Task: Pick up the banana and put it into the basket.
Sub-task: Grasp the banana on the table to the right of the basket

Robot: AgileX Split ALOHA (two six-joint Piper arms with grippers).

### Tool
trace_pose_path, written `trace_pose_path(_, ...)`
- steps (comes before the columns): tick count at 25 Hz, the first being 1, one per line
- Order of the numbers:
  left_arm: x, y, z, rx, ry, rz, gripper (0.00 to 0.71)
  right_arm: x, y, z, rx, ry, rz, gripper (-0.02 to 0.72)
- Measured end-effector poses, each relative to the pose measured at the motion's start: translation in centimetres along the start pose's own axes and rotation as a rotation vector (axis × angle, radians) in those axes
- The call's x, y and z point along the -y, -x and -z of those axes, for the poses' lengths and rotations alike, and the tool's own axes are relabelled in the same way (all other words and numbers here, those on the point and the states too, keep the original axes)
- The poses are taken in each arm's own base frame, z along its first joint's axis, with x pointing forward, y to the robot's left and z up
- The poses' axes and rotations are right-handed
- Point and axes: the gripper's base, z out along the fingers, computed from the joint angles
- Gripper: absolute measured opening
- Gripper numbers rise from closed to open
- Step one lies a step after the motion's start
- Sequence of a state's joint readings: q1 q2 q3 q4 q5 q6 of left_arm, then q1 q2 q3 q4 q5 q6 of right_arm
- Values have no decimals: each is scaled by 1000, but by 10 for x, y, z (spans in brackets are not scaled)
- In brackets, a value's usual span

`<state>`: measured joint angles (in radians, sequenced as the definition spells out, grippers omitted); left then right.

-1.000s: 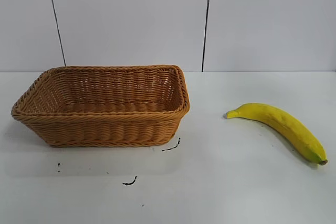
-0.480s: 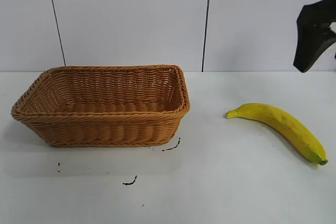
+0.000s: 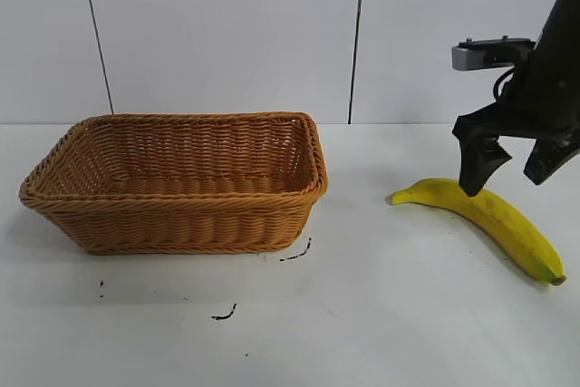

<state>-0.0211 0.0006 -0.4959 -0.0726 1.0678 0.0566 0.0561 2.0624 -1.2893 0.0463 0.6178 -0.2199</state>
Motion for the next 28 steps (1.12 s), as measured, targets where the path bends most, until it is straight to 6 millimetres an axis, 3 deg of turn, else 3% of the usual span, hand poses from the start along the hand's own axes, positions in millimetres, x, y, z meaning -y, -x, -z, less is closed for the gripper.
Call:
trace_pose_path(16, 0, 0, 0, 0, 0, 0, 690, 0, -6, -24, -46, 1, -8, 586)
trace_pose_path(18, 0, 0, 0, 0, 0, 0, 690, 0, -6, -24, -48, 0, -6, 523)
trace_pose_path(21, 0, 0, 0, 0, 0, 0, 690, 1, -7, -24, -59, -4, 3, 286)
trace_pose_path(25, 0, 0, 0, 0, 0, 0, 690, 2, -7, -22, -69, -14, 19, 300)
trace_pose_path(28, 0, 0, 0, 0, 0, 0, 690, 3, -3, -2, -59, -23, 24, 300)
